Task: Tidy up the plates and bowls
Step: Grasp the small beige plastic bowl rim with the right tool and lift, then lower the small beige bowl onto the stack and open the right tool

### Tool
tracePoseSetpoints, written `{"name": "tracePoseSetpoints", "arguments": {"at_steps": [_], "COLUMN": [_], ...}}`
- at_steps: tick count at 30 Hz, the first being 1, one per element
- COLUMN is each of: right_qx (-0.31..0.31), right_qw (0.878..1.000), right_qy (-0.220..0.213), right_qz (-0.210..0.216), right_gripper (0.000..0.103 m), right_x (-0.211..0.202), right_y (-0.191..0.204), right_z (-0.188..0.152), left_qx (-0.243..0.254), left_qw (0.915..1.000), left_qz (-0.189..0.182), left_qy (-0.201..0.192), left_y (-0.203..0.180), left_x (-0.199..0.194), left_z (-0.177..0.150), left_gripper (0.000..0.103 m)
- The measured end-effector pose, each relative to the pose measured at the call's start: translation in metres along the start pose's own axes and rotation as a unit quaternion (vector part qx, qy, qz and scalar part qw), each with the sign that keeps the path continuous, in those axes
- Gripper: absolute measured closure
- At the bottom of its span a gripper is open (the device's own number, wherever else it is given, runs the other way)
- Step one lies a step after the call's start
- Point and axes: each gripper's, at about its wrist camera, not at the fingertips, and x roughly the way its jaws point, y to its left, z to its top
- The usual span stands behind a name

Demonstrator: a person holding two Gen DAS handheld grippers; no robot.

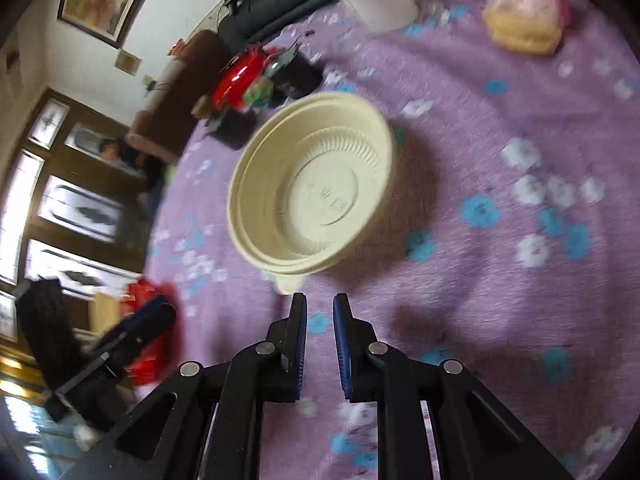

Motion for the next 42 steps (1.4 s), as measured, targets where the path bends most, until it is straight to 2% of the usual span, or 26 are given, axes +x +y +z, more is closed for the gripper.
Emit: {"name": "tracePoseSetpoints", "arguments": {"at_steps": [1,3,4,5,8,10,13,15,18,19,20,21,23,24,29,34,38,42], "right_qx": [-0.005,-0.006,-0.003,-0.002,-0.013,-0.008,0.016,0.022,0.037,0.041,0.042,0.043,0.042,0.041,0.014,-0.022,-0.065,-0.109], "right_qw": [1.0,0.997,0.996,0.993,0.988,0.987,0.989,0.99,0.992,0.992,0.992,0.993,0.993,0.993,0.992,0.992,0.988,0.982], "right_qy": [-0.022,-0.067,-0.09,-0.117,-0.147,-0.146,-0.135,-0.127,-0.115,-0.111,-0.11,-0.109,-0.11,-0.109,-0.12,-0.128,-0.139,-0.144], "right_qz": [-0.018,-0.024,-0.023,-0.023,-0.047,-0.06,-0.051,-0.053,-0.038,-0.036,-0.035,-0.031,-0.027,-0.024,-0.026,-0.01,0.014,0.046], "right_gripper": [0.083,0.066,0.05,0.043,0.043,0.043,0.045,0.058,0.066,0.069,0.075,0.077,0.077,0.078,0.08,0.08,0.08,0.08], "right_x": [-0.004,-0.016,-0.022,-0.028,-0.024,-0.014,0.002,0.011,0.023,0.028,0.03,0.032,0.032,0.031,0.014,-0.009,-0.031,-0.041], "right_y": [0.002,0.003,0.003,0.004,0.009,0.008,0.0,-0.008,-0.014,-0.015,-0.016,-0.016,-0.015,-0.014,0.002,0.041,0.095,0.156], "right_z": [-0.002,-0.003,-0.003,-0.005,0.009,0.014,0.018,0.021,0.026,0.026,0.027,0.027,0.024,0.023,0.009,-0.012,-0.031,-0.051], "left_qx": [-0.004,-0.007,-0.006,-0.003,0.007,0.011,0.004,-0.004,-0.011,-0.011,-0.01,-0.007,0.005,0.01,0.018,0.008,0.004,-0.018], "left_qw": [1.0,0.9999,0.9998,0.9994,0.9983,0.9985,0.9989,0.9993,0.9994,0.9996,0.9997,0.9998,0.9988,0.9985,0.9996,0.9998,0.9978,0.9948], "left_qz": [-0.003,0.001,0.008,0.015,0.032,0.031,0.033,0.031,0.032,0.026,0.016,0.007,-0.014,-0.015,-0.008,-0.006,0.008,0.026], "left_qy": [0.001,-0.008,-0.019,-0.03,-0.048,-0.044,-0.034,-0.021,-0.002,0.004,0.012,0.019,0.046,0.051,0.02,-0.017,-0.066,-0.097], "left_y": [0.001,0.001,-0.001,-0.002,-0.009,-0.015,-0.022,-0.025,-0.03,-0.032,-0.034,-0.035,-0.04,-0.042,-0.041,-0.025,0.003,0.039], "left_x": [0.003,0.005,0.005,0.006,0.016,0.029,0.052,0.069,0.09,0.094,0.099,0.101,0.107,0.106,0.071,0.008,-0.06,-0.113], "left_z": [0.003,0.009,0.014,0.02,0.039,0.052,0.067,0.074,0.075,0.075,0.075,0.073,0.07,0.067,0.049,0.023,-0.005,-0.025], "left_gripper": [0.034,0.034,0.033,0.027,0.021,0.02,0.02,0.02,0.021,0.023,0.034,0.043,0.087,0.087,0.086,0.085,0.081,0.078]}}
